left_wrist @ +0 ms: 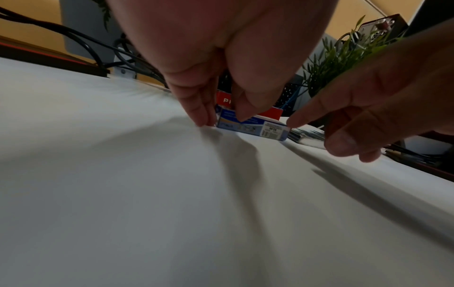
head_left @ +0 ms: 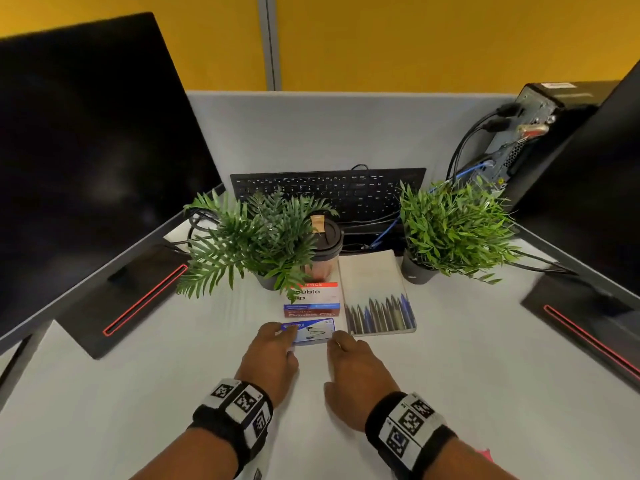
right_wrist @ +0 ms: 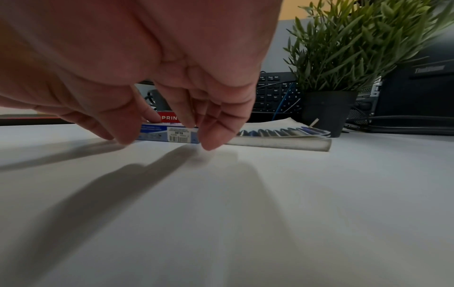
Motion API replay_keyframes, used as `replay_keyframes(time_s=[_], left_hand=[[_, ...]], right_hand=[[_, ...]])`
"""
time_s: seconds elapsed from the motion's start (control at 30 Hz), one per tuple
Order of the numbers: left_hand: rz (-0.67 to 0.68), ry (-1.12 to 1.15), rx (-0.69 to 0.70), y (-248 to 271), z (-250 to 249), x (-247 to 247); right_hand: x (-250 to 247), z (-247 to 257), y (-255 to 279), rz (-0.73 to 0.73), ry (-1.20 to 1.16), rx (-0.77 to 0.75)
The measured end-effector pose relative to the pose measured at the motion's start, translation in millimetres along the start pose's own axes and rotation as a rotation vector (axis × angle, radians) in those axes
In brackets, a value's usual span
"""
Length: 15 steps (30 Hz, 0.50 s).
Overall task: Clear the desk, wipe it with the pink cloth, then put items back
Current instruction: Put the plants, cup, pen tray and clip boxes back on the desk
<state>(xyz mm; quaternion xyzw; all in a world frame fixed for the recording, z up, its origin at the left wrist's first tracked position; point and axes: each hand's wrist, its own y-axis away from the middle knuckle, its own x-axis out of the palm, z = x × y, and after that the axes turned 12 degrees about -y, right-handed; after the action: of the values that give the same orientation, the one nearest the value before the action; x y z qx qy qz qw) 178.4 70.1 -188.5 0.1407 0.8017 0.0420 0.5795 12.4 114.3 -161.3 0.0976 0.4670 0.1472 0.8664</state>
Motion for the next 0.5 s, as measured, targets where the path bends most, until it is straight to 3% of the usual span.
replay_keyframes(time_s=[0.17,0.3,0.5], left_hand=[[-0.007,-0.023,0.024,-3,-7,0],[0.003,-0.038,0.048,-7,-11,2],[-0.007,-0.091,0.048,-10,-16,3]], right_hand=[[-7,-12,-4,0.014,-0.009,-0.025],[-29,-40,-12,-0.143,0.028,0.037],[-31,-64,-19,0.049,0.121,0.146]])
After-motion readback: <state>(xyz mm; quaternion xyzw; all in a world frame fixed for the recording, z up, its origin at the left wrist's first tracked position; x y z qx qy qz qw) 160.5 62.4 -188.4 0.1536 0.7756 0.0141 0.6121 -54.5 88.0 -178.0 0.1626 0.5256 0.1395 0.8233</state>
